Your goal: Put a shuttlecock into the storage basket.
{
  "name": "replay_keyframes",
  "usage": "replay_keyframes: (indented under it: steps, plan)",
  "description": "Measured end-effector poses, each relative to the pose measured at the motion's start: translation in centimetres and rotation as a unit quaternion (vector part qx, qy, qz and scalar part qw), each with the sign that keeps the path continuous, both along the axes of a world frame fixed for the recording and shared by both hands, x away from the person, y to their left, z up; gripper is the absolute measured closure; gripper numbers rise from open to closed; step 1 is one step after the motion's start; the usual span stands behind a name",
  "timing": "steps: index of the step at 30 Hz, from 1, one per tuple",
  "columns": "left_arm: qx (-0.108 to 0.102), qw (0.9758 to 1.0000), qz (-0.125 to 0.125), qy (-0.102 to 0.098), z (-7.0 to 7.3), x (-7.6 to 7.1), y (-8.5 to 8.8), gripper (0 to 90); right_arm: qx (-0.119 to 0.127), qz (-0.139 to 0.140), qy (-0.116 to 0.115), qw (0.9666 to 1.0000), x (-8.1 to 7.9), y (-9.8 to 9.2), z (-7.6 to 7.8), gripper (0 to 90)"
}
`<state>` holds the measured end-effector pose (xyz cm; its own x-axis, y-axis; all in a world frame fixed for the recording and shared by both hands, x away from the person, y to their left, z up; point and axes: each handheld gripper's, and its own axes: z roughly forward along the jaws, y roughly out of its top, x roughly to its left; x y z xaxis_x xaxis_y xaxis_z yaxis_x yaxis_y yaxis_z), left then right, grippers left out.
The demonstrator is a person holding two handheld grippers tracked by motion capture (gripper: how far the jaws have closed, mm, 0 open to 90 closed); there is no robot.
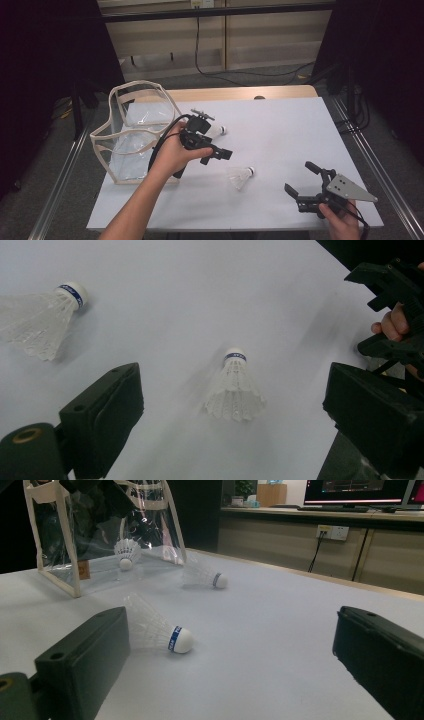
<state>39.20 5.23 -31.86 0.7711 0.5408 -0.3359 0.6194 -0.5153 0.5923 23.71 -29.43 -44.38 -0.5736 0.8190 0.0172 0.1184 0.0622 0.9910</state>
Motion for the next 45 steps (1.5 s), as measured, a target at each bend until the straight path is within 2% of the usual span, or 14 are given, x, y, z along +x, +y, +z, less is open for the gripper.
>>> replay_keyframes:
  steps: [3, 8, 18, 20, 21, 24, 45]
  plan:
    - [0.002, 1.0000, -0.008, -0.003, -0.1, 0.1, -0.1, 8.6, 0.001, 0.000, 0.000, 1.0000, 0.0, 0.0, 0.0, 1.4]
    - [-0.004, 1.0000, -0.002, -0.002, -0.5, 0.0, -0.4, 7.0, 0.000, 0.001, 0.001, 1.0000, 0.0, 0.0, 0.0, 1.4]
    - [0.004, 0.9998, -0.018, -0.001, -1.1, 0.0, -1.2, 4.3, 0.000, 0.001, -0.001, 1.0000, 0.0, 0.0, 0.0, 1.4]
    - [0.000, 0.9999, -0.017, 0.000, -1.2, -0.1, -1.4, 4.4, 0.000, 0.001, -0.001, 1.0000, 0.0, 0.0, 0.0, 1.4]
    - [0.002, 0.9998, -0.021, -0.002, -1.3, 0.0, -1.4, 4.4, 0.001, 0.001, 0.000, 1.0000, 0.0, 0.0, 0.0, 1.4]
    - [0.007, 0.9999, -0.014, -0.002, -1.4, 0.0, -1.5, 4.4, 0.000, 0.001, 0.000, 1.0000, 0.0, 0.0, 0.0, 1.4]
    - [0.012, 0.9997, -0.023, -0.001, -2.5, -0.2, -2.8, 7.9, 0.000, 0.000, -0.001, 1.0000, 0.0, 0.0, 0.0, 1.4]
